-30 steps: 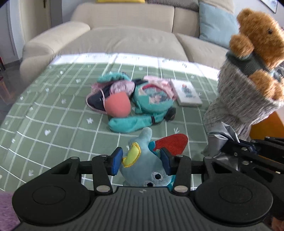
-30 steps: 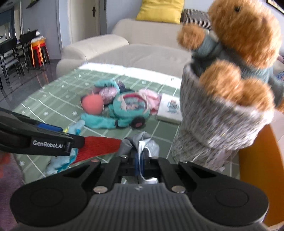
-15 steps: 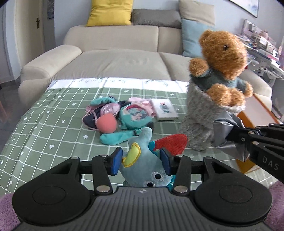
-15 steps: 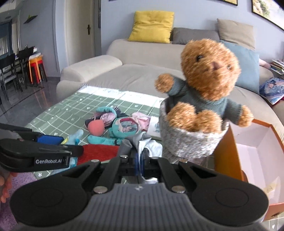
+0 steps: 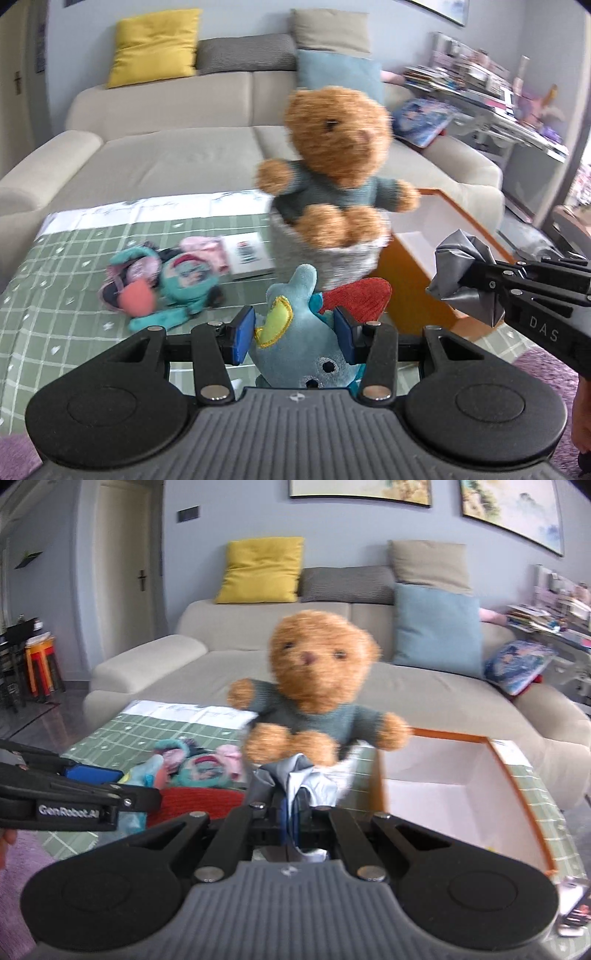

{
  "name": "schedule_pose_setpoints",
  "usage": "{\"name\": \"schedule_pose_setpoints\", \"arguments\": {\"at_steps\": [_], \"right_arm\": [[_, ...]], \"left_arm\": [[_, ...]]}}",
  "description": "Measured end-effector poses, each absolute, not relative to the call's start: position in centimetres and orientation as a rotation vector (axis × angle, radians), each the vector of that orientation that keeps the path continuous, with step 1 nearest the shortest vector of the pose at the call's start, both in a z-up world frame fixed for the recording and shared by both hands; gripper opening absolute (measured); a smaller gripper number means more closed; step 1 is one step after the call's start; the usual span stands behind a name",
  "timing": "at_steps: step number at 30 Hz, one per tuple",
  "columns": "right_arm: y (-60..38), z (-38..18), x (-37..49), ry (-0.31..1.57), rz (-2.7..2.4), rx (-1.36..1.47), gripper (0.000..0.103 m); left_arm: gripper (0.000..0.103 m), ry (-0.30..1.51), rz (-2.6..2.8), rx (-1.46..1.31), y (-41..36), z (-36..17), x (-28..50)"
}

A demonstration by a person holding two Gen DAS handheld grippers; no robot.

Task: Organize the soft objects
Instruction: 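Carry the grey cloth and blue plush toy into the orange box and open both grippers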

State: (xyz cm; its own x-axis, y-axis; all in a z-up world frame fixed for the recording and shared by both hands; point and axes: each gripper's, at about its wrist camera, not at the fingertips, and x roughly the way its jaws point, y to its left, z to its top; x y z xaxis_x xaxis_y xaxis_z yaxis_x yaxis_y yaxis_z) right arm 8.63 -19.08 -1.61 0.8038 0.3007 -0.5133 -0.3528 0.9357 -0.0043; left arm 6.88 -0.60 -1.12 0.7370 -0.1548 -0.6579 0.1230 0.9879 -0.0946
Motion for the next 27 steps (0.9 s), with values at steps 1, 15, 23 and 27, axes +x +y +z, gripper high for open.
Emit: {"name": "schedule_pose_setpoints", "arguments": {"at_steps": [1, 15, 23, 27], "right_arm": [[-19.9, -1.5, 8.5, 0.530, 0.336, -0.100, 0.000], [-29.3, -1.1, 10.8, 0.512, 0.204, -0.104, 0.000], [-33.5, -2.3, 15.0, 0.573, 0.195, -0.164, 0.000], [-34.4, -3.2, 17.7, 0.585, 0.188, -0.175, 0.000]], "left_arm": [[0.052, 0.730, -0.172, -0.043, -1.3, -1.0, 7.2], [0.052, 0.700, -0.389, 0.047, -10.5, 0.3, 11.8], [0.052, 0.691, -0.440, 0.232, -16.9, -0.6, 17.4], [0.052, 0.708, -0.442, 0.320, -19.5, -1.6, 20.2]]}}
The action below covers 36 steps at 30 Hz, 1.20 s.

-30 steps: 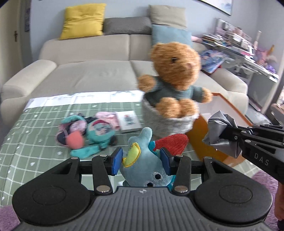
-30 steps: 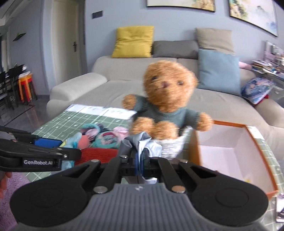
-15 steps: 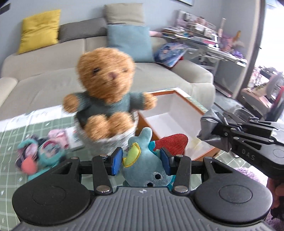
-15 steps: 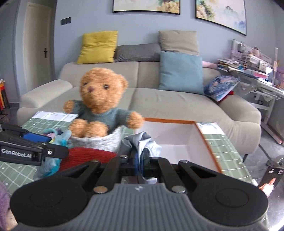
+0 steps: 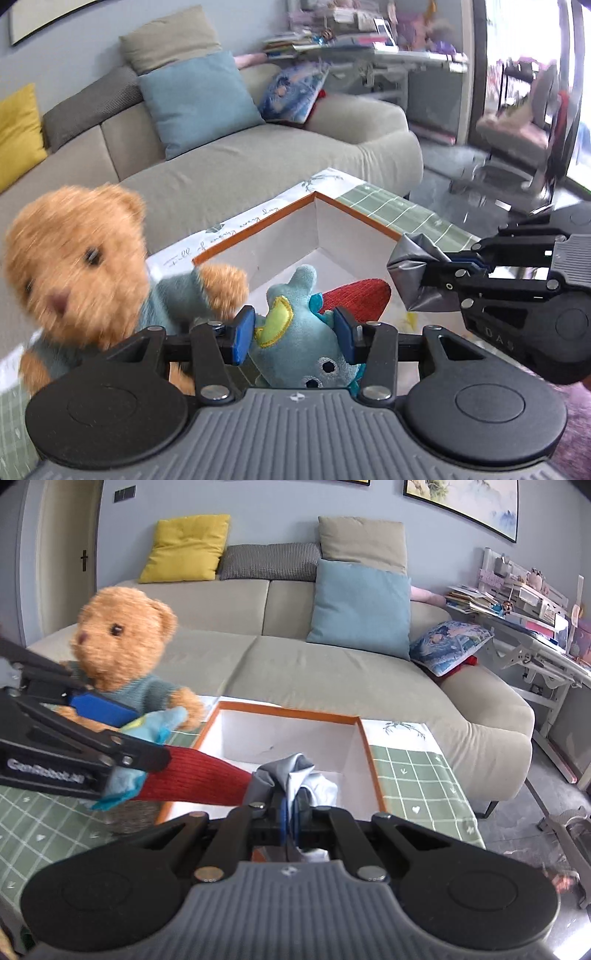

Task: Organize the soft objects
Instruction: 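Carry the grey cloth and blue plush toy into the orange box and open both grippers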

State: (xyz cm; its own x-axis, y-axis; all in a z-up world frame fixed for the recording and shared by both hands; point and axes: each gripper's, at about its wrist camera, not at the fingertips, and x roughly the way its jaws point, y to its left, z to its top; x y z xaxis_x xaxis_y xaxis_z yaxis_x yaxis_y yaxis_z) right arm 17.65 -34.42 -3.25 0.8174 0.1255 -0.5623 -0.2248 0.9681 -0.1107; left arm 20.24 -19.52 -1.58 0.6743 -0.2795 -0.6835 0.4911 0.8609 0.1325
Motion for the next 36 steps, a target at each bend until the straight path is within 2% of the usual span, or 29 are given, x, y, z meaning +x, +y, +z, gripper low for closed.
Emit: {"name": "schedule_pose_setpoints", "arguments": {"at_steps": [15, 19, 24, 26, 27, 36], "right_arm": [[-35.6, -9.2, 25.3, 0.748, 0.232, -0.258, 0.002], [-35.5, -9.5, 25.8, 0.758, 0.238, -0.269, 0.010], [-35.2, -9.7, 26.0, 0.769, 0.242, -0.286, 0.025], [-34.8, -9.9, 25.8, 0.765, 0.241, -0.321, 0.037], [-34.6, -9.9, 25.5, 0.759, 0.239, -0.344, 0.039], [-34.7, -9.0, 24.2, 0.744, 0.224, -0.347, 0.044]], "left_arm": [[0.053, 0.796, -0.387, 0.621, -25.2, -7.7, 25.8], [0.054, 0.809, -0.373, 0.649, -25.7, -8.5, 26.3], [0.065, 0.802, -0.374, 0.690, -25.9, -8.7, 26.4], [0.065, 0.780, -0.374, 0.708, -26.0, -8.6, 26.1], [0.065, 0.775, -0.366, 0.717, -25.9, -8.6, 26.0], [0.065, 0.740, -0.355, 0.668, -25.2, -6.6, 25.2]]}}
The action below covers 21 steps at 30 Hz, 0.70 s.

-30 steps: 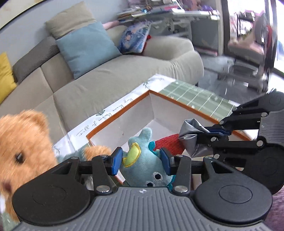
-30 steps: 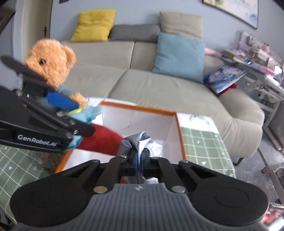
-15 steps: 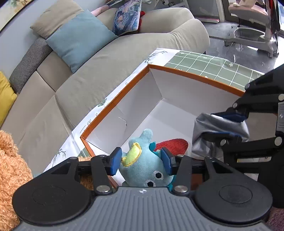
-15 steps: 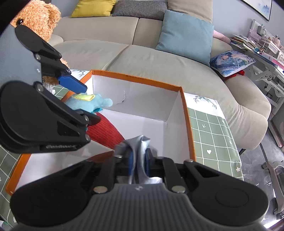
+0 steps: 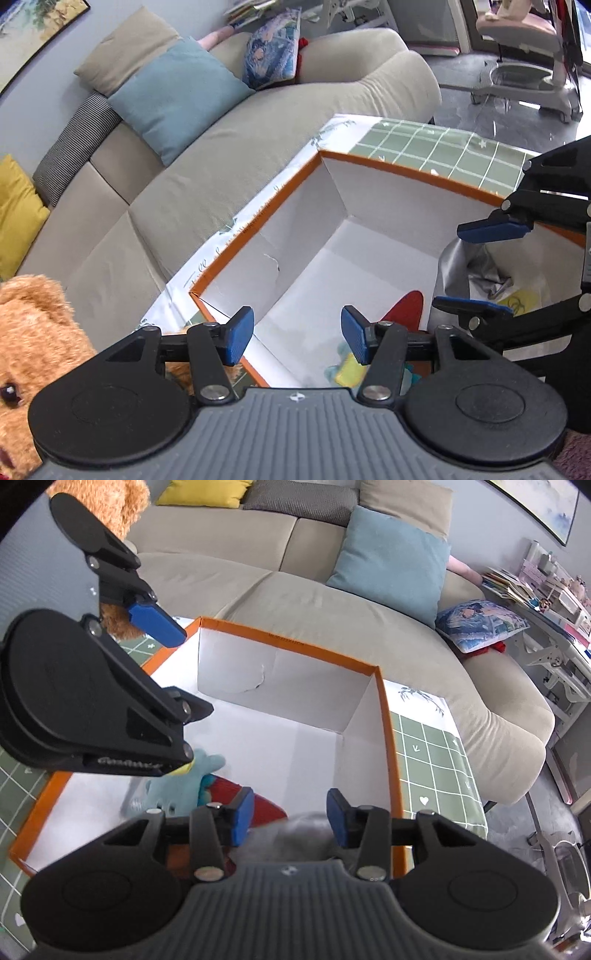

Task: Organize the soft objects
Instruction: 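Carry the grey cloth and blue plush toy into the orange box and open both grippers, then move both grippers back from the box toward the pile of soft items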

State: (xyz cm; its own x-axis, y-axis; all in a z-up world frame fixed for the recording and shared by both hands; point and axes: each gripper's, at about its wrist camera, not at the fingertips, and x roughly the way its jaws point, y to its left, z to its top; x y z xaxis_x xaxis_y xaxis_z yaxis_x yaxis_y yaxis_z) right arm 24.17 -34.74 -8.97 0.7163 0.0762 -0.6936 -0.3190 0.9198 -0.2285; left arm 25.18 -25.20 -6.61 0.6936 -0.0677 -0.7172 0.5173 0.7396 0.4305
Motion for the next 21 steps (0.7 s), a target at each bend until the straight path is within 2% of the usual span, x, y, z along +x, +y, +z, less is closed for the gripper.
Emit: {"name": "schedule_pose_setpoints", "arguments": {"at_steps": [4, 21], "right_arm": [[-34.7, -7.5, 22.9, 0.705, 0.205, -0.334, 0.049], [-31.4, -2.0, 14.2, 0.555, 0.109, -0.184, 0.050]], "left_arm": [[0.065, 0.709, -0.358, 0.618, -24.4, -5.0, 24.1], [0.064, 0.578, -0.376, 0.314, -15.5, -0.1, 15.3]]}}
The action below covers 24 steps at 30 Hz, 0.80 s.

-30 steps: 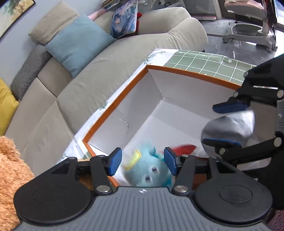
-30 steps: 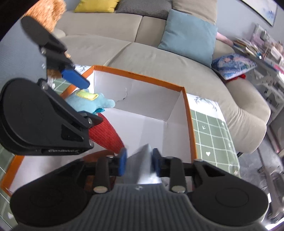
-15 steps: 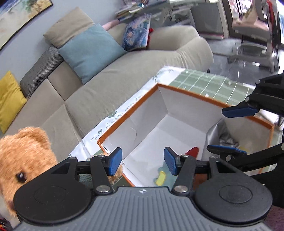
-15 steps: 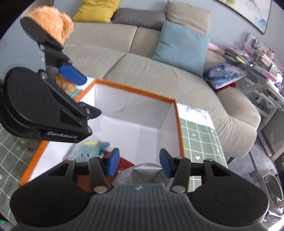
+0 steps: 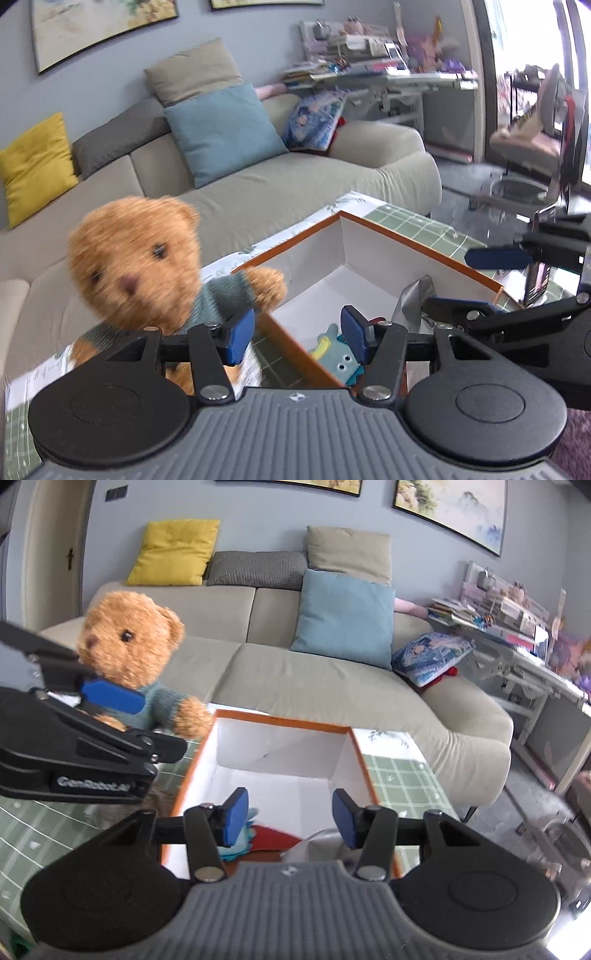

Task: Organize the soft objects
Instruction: 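Move both grippers back from the box toward the pile of soft items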

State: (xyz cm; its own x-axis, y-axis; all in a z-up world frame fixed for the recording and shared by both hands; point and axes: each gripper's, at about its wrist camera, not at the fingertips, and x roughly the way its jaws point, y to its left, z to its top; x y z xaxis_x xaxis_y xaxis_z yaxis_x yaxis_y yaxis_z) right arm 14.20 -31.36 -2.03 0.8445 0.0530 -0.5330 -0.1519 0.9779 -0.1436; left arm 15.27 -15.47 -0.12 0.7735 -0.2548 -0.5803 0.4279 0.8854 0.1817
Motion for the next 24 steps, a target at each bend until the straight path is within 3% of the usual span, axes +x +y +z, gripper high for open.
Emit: {"name": "schedule_pose_setpoints", "arguments": {"at_steps": [6, 9, 24], "right_arm": [[-28.7, -1.6, 10.7, 0.552, 0.105, -0.139, 0.052], [-27.8, -1.5, 9.4, 0.548, 0.093, -0.077, 0.063], [-18.8, -1.8, 7.7, 0.559, 0.227, 0.002, 0.063]], "left_arm": [[0.064, 0.573, -0.364, 0.234, -10.8, 0.4, 12.2], [0.064, 0.568, -0.320, 0.197, -8.5, 0.5, 11.1], [0.064, 0.593, -0.064, -0.014, 1.9, -1.7, 7.3]]}}
